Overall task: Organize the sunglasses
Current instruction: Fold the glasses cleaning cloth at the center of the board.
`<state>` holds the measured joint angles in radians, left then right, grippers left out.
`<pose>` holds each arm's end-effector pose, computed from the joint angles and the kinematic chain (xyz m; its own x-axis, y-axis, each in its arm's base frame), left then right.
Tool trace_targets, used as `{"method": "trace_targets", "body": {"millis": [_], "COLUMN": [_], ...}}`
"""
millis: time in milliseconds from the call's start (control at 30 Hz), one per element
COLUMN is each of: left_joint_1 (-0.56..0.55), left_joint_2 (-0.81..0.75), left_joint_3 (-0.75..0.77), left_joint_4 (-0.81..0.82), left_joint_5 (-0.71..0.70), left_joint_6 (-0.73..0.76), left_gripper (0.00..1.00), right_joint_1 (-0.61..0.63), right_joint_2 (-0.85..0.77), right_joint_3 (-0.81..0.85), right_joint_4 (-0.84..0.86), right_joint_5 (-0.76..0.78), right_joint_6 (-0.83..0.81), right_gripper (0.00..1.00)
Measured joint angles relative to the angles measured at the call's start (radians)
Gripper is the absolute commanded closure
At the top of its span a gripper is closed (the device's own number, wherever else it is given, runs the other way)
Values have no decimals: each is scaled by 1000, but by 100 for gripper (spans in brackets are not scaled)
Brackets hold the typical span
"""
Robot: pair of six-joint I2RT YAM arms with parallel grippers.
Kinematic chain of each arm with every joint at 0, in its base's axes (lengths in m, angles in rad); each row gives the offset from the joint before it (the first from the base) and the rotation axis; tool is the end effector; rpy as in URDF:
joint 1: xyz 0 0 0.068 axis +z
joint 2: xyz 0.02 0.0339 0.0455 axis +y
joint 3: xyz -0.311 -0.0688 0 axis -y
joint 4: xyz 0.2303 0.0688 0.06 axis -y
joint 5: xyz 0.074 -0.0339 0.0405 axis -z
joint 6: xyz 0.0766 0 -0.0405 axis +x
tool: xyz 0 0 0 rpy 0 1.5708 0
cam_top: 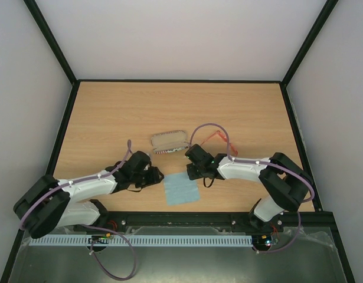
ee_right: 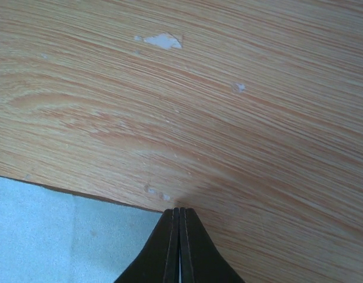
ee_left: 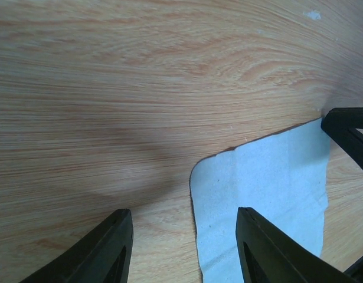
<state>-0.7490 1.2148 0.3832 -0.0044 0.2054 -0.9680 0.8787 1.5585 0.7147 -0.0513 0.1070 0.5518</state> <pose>0.1439 -0.1551 0.1647 -0.9397 -0.2275 -0.2554 -0.0129 0.7699 -0.6381 0.2028 0.2319 0.1751 -0.8030 -0.1520 -0.5763 -0.3546 0.8990 0.2569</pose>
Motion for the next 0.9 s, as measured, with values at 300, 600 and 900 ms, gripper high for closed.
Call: {"method": "trace_targets", "body": {"millis": [300, 600, 900], "left_joint_1": [-21, -27, -88], "left_joint_2": [100, 210, 275], "left_joint_3": [82, 167, 240], "left_joint_4": [-10, -34, -66], "left_joint_5": [2, -17, -84], "left_joint_6": [40, 106, 130], "left_gripper": [55, 72, 75], "right_joint_1": [2, 0, 0], "right_joint_2": [-8, -8, -8], "right_joint_3": [-4, -3, -3], "right_joint_4": [-23, -26, -26], "right_joint_5": [67, 77, 76], "right_joint_6": [37, 39, 40], "right_gripper": [99, 99, 99]}}
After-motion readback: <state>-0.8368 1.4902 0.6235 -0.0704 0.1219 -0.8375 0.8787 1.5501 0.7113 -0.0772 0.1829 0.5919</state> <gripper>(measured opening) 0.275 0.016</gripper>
